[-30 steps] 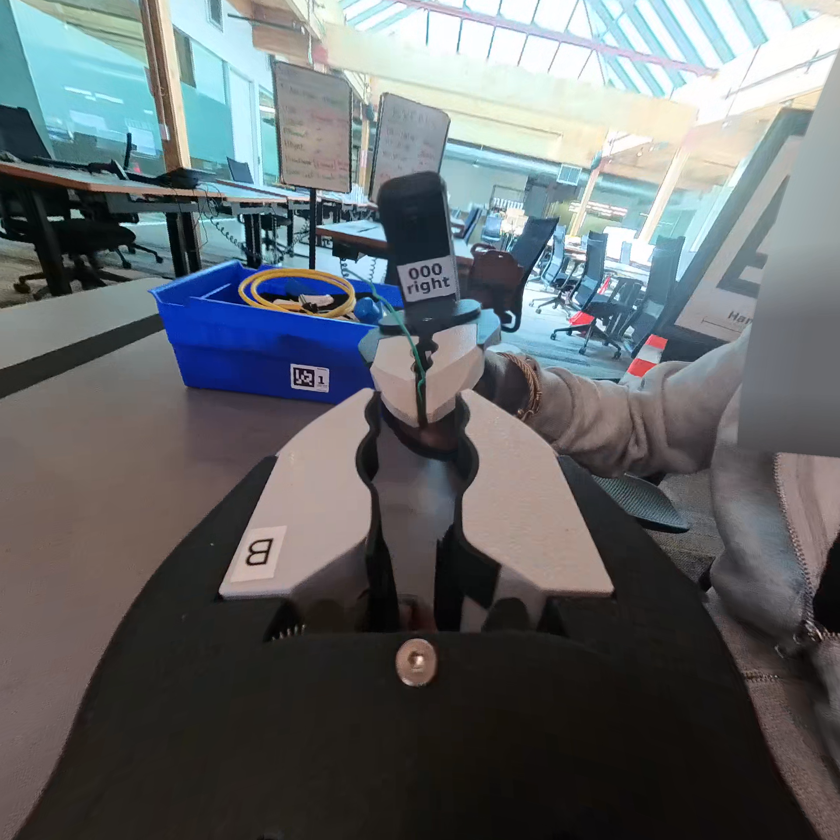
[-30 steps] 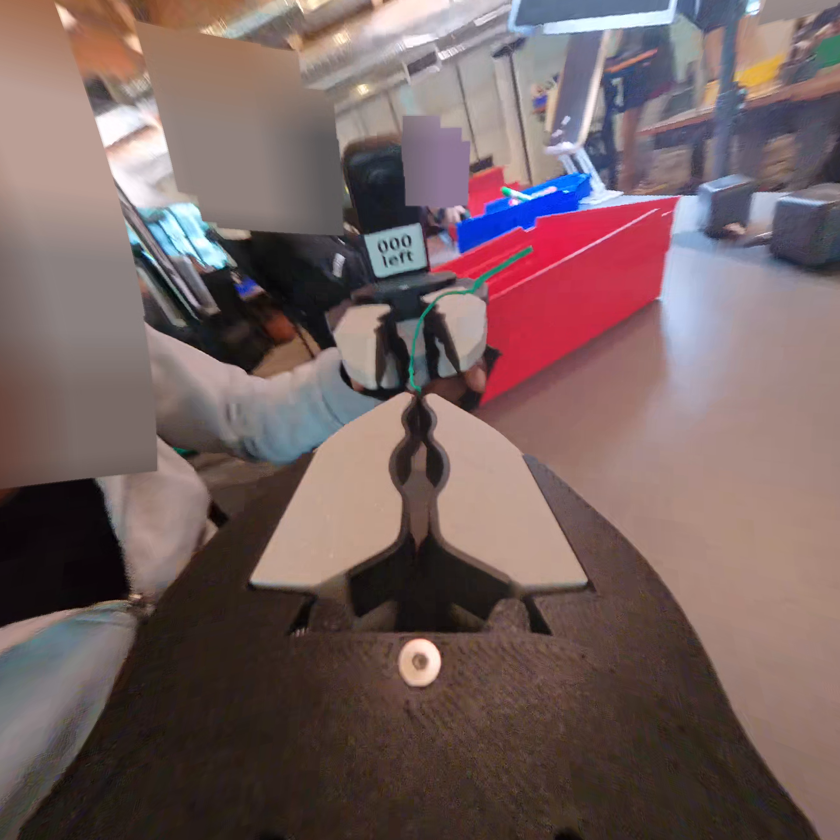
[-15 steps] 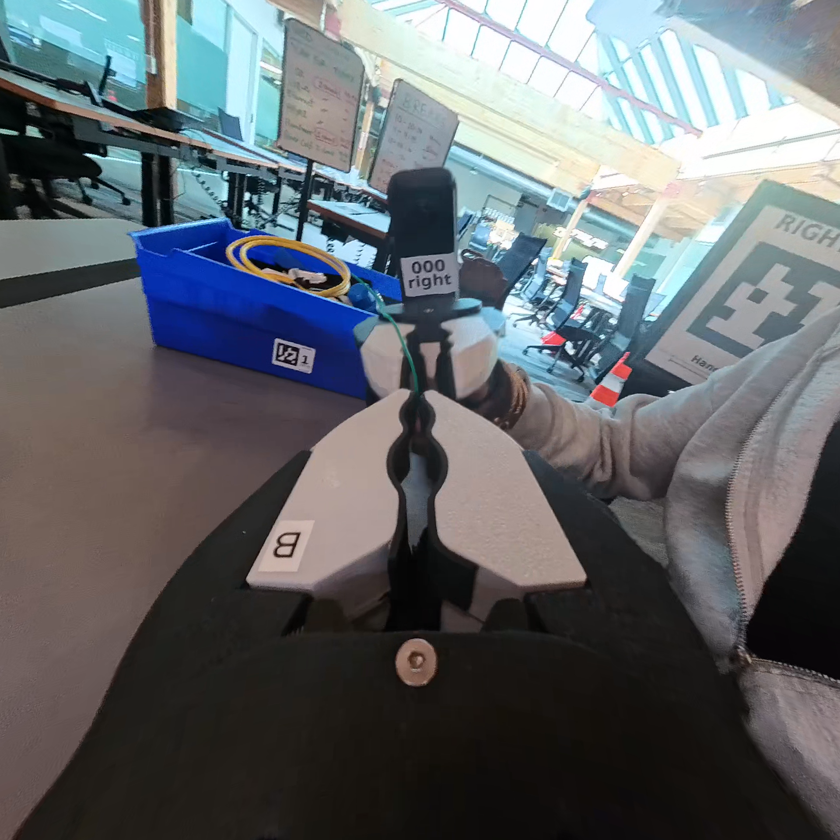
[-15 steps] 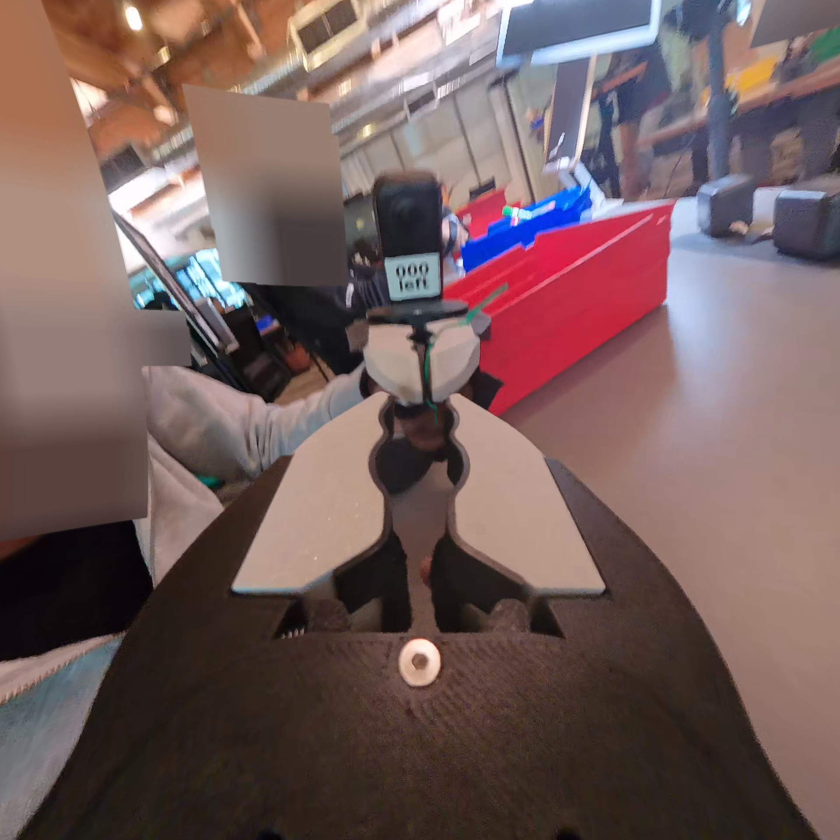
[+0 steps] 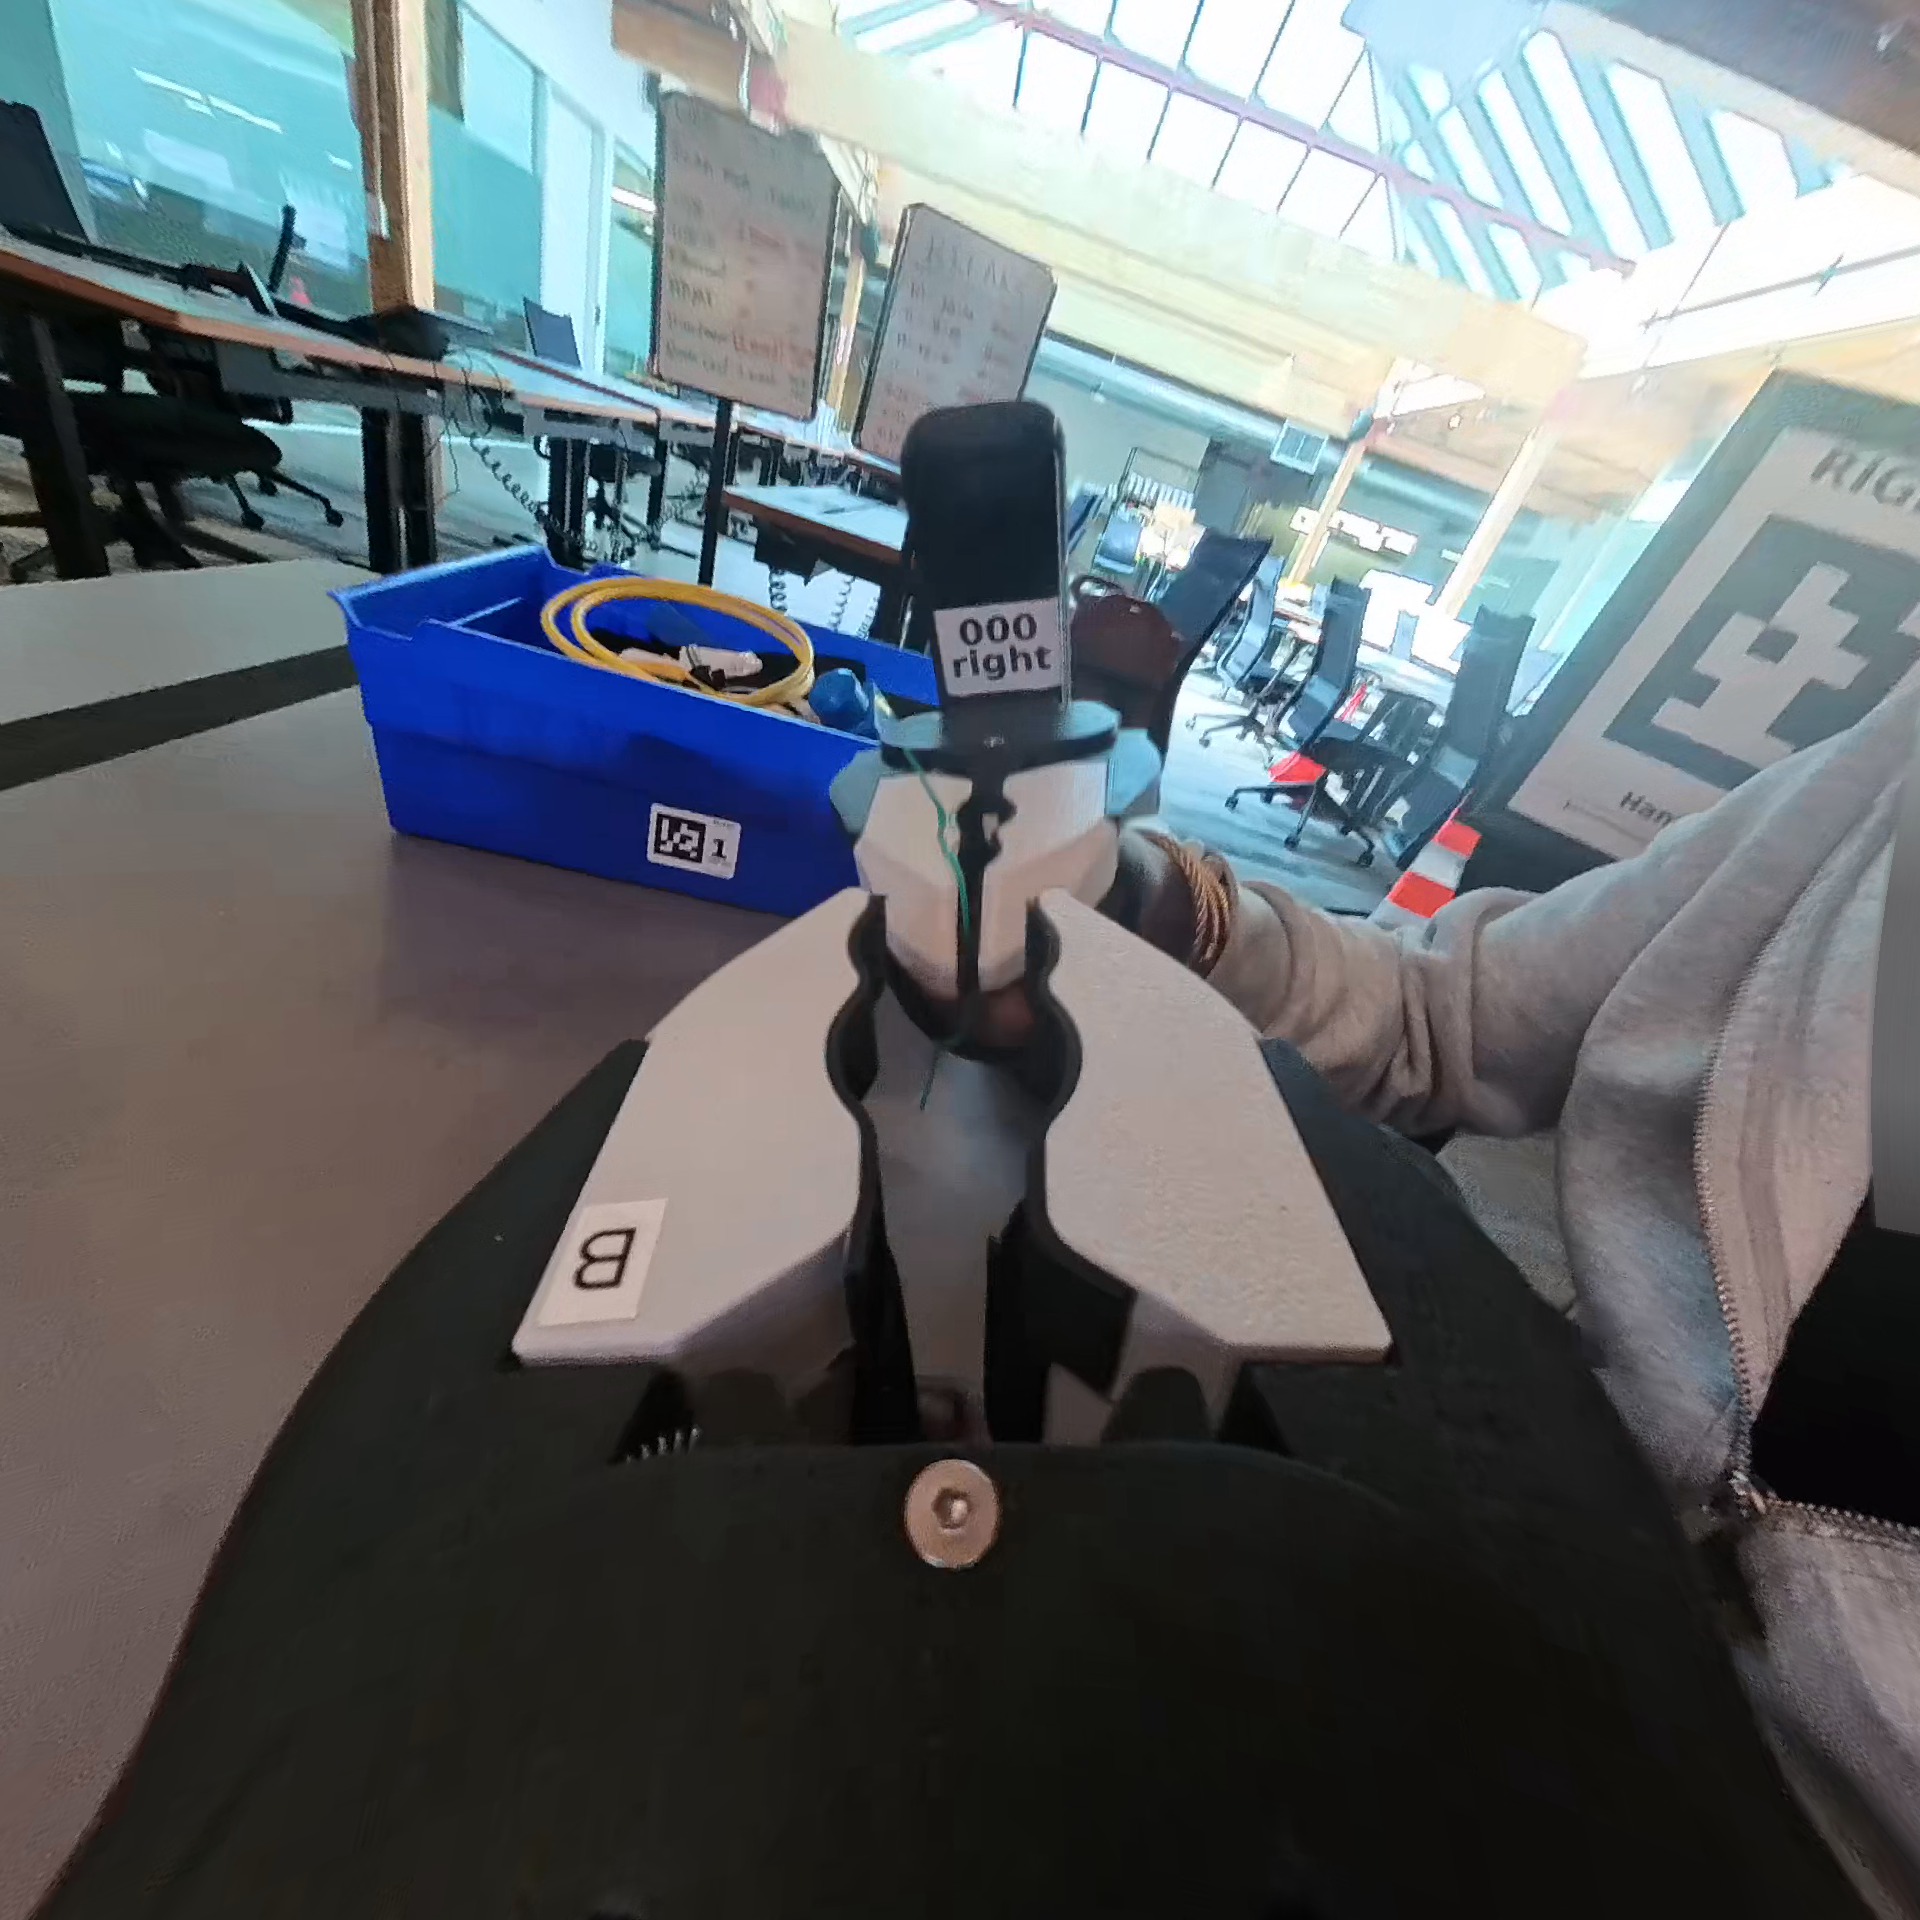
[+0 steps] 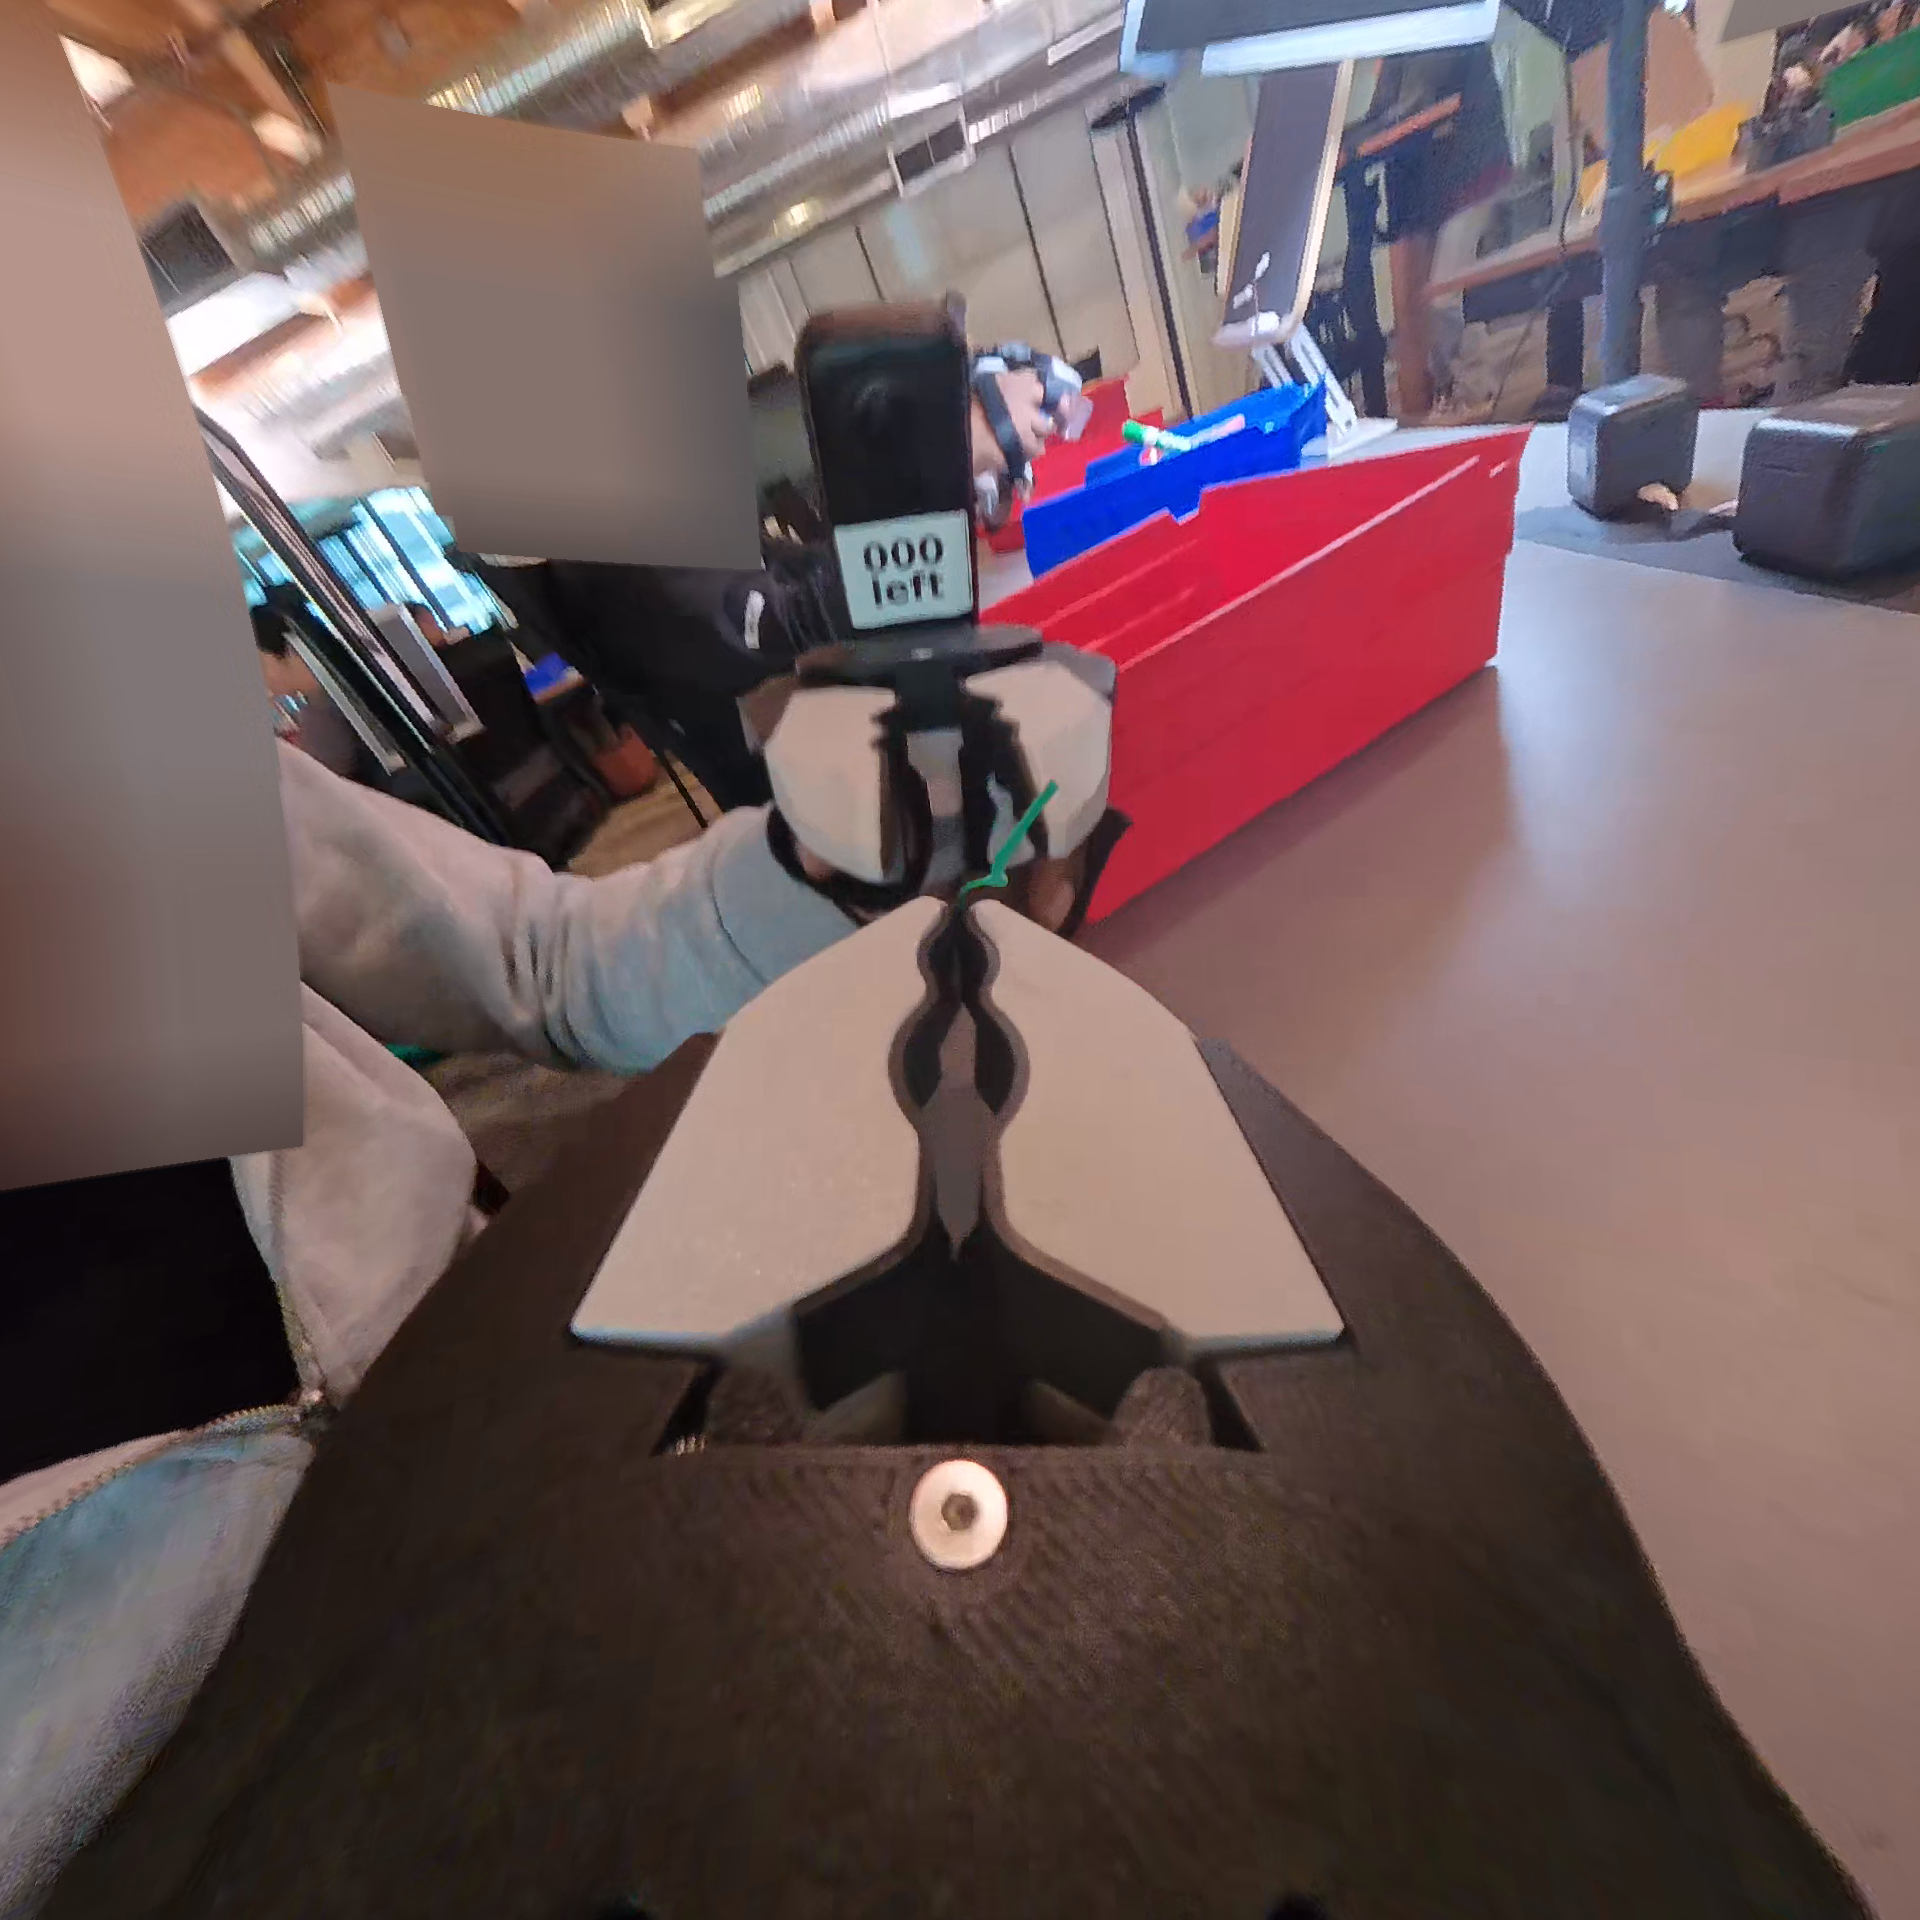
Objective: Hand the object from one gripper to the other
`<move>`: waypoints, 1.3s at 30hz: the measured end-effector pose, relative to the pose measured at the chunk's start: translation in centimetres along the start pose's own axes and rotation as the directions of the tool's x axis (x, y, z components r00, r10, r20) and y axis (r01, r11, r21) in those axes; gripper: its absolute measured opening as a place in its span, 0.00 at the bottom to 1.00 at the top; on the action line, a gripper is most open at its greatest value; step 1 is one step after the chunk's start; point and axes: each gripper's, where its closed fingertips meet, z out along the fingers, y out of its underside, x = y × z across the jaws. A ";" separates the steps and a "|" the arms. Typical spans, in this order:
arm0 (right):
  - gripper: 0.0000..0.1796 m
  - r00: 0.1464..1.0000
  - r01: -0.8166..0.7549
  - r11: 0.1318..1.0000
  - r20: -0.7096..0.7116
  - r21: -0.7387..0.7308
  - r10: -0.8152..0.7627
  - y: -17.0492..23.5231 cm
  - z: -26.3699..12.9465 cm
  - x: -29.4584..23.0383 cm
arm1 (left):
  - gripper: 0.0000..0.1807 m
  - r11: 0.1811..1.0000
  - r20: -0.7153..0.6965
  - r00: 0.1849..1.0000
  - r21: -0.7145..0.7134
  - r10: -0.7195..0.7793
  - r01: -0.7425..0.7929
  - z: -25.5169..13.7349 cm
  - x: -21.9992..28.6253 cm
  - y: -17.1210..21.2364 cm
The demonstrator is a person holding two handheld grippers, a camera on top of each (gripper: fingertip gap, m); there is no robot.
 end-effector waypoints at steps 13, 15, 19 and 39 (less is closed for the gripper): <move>0.00 0.993 0.114 0.980 -0.024 -0.163 -0.119 2.3 1.2 -0.4 | 0.00 0.990 -0.076 0.991 -0.100 -0.109 0.101 0.5 1.0 1.6; 0.03 0.993 0.106 0.984 -0.026 -0.141 -0.111 2.0 1.1 -0.4 | 0.00 0.990 -0.089 0.988 -0.067 -0.126 0.120 0.4 1.1 1.0; 0.10 0.999 0.047 0.999 -0.004 0.002 -0.047 -0.3 0.2 -0.5 | 0.00 0.989 -0.067 0.986 -0.021 -0.150 0.149 -0.2 0.3 0.2; 0.00 0.822 0.329 0.941 -0.513 0.074 -0.248 -8.6 -10.0 2.4 | 0.54 0.959 0.404 0.871 -0.165 0.280 -0.232 0.3 -5.4 2.2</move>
